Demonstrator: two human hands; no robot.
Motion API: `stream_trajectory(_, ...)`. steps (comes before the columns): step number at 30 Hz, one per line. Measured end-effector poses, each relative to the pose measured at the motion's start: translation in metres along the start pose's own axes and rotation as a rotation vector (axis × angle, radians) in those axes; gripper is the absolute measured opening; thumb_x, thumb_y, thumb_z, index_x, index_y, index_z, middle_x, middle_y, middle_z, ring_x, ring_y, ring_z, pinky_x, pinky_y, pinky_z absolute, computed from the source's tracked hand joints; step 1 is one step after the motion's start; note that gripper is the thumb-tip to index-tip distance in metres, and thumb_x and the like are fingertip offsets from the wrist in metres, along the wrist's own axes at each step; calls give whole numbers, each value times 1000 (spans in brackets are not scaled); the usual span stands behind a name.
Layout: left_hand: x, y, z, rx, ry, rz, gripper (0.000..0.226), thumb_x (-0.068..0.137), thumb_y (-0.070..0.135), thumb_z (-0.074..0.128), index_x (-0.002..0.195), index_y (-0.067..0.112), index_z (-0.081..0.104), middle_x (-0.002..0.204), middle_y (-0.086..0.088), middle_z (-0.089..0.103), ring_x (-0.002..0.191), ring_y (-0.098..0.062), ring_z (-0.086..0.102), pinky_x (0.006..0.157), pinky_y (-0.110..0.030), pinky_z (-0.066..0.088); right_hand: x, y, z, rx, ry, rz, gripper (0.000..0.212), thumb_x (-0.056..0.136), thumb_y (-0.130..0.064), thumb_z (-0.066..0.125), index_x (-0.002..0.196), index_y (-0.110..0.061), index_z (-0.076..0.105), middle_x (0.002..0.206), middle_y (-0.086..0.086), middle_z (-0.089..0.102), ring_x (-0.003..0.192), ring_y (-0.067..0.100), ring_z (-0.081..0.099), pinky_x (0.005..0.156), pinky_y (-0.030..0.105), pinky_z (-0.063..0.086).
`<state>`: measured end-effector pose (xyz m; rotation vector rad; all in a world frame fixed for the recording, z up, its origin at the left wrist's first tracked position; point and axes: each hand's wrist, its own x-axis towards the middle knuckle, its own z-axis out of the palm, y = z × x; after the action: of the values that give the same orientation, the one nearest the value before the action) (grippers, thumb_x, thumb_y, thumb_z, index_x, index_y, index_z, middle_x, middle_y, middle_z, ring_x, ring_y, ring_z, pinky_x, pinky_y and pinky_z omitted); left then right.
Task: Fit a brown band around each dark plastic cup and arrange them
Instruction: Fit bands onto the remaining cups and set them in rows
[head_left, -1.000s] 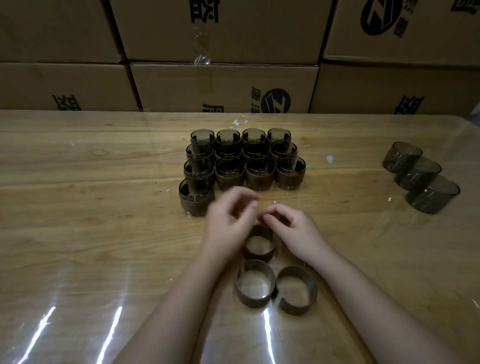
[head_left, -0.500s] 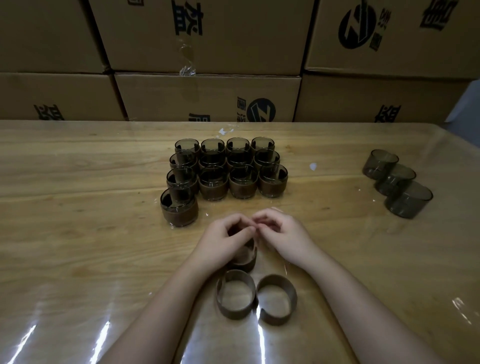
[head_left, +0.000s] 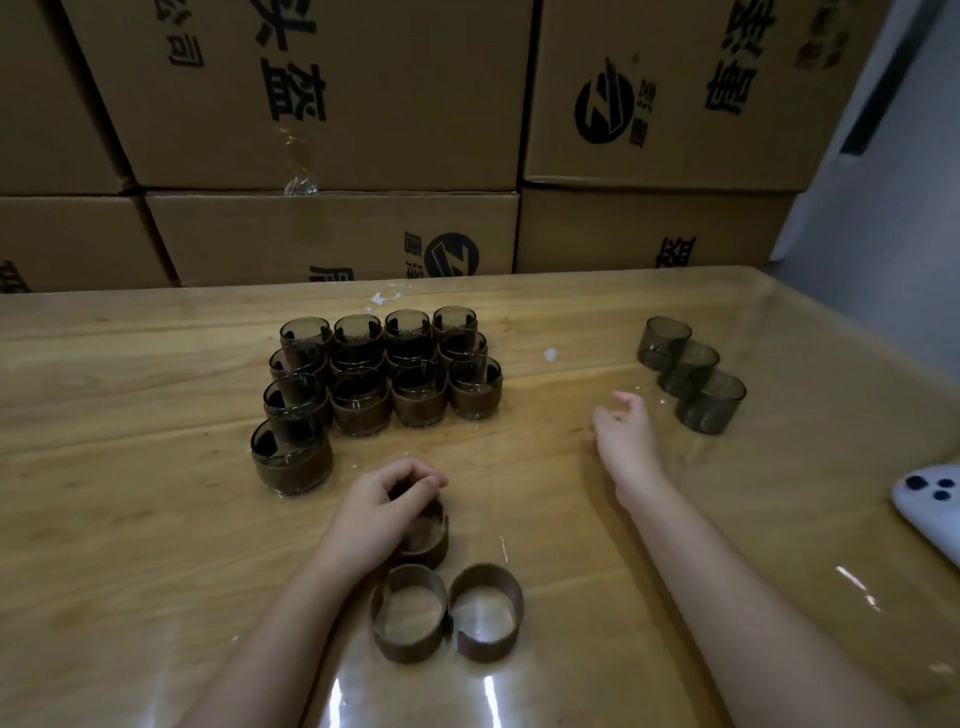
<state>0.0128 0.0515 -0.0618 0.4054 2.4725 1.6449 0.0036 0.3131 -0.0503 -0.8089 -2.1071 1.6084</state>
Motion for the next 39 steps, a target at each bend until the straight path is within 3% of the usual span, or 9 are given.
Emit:
stream_trajectory(5, 0, 2, 1, -14, 6, 1, 16, 94, 21, 59, 85, 28, 71, 87, 6, 70, 88, -7, 64, 78, -25, 48, 27, 5, -49, -332, 215, -65, 59, 98, -32, 48, 149, -22, 20, 115, 11, 64, 90, 30, 61, 79, 45, 50)
stream_trajectory(7, 1, 1, 1, -22, 12, 8, 17, 94, 20, 59, 83, 27, 71, 84, 5, 70, 86, -7, 64, 77, -24, 47, 35, 14, -63, -467, 192, -11, 52, 98, -29, 47, 145, -20, 26, 114, 17, 63, 97, 40, 61, 85, 51, 51)
stream_trajectory(10, 2, 0, 0, -15, 5, 8, 17, 94, 21, 60, 82, 27, 70, 85, 6, 70, 87, -6, 63, 78, -25, 48, 41, 17, -71, -529, 202, -35, 29, 100, -26, 45, 127, -16, 42, 106, 17, 63, 83, 34, 57, 70, 42, 49)
stream_trajectory(14, 3, 1, 0, -23, 5, 16, 16, 94, 20, 59, 83, 25, 71, 83, 9, 70, 85, -2, 63, 77, -21, 46, 22, 18, -59, -467, 180, -151, 18, 101, -24, 47, 115, -13, 50, 100, 13, 66, 87, 35, 60, 72, 40, 46)
stream_trajectory(20, 4, 2, -2, -141, 41, 12, 15, 94, 25, 59, 102, 34, 68, 103, 8, 71, 100, -8, 65, 93, -32, 51, -41, -11, 14, 77, -344, -226, 8, 97, -15, 54, 100, -21, 59, 71, -1, 62, 58, 3, 58, 55, 16, 47)
stream_trajectory(23, 4, 4, -1, -262, 88, 13, 37, 91, 27, 60, 127, 31, 52, 125, 8, 61, 105, -9, 65, 94, -33, 53, -61, -19, 43, 280, -501, -210, 11, 95, -14, 57, 97, -24, 62, 72, -9, 61, 62, 0, 57, 59, 17, 49)
stream_trajectory(27, 6, 2, -3, -493, 96, -15, 67, 78, 32, 64, 139, 24, 38, 125, 3, 58, 106, -13, 65, 76, -22, 56, -77, -9, 63, 364, -671, -211, 14, 94, -10, 57, 97, -22, 65, 78, -11, 65, 73, 4, 61, 67, 19, 51)
stream_trajectory(31, 8, -1, -7, -535, 75, -22, 73, 70, 26, 70, 138, 15, 46, 116, 0, 64, 101, -9, 67, 82, -27, 57, -79, -2, 67, 306, -698, -282, 23, 92, -8, 60, 91, -30, 68, 90, -2, 66, 84, 12, 64, 73, 22, 52)
stream_trajectory(39, 11, -3, -11, -606, 86, -40, 53, 75, 50, 59, 117, 18, 60, 105, -7, 73, 89, -21, 71, 74, -26, 57, -84, -3, 72, 308, -622, -374, 46, 92, -8, 60, 127, -36, 50, 119, -4, 60, 90, 11, 64, 75, 23, 54)
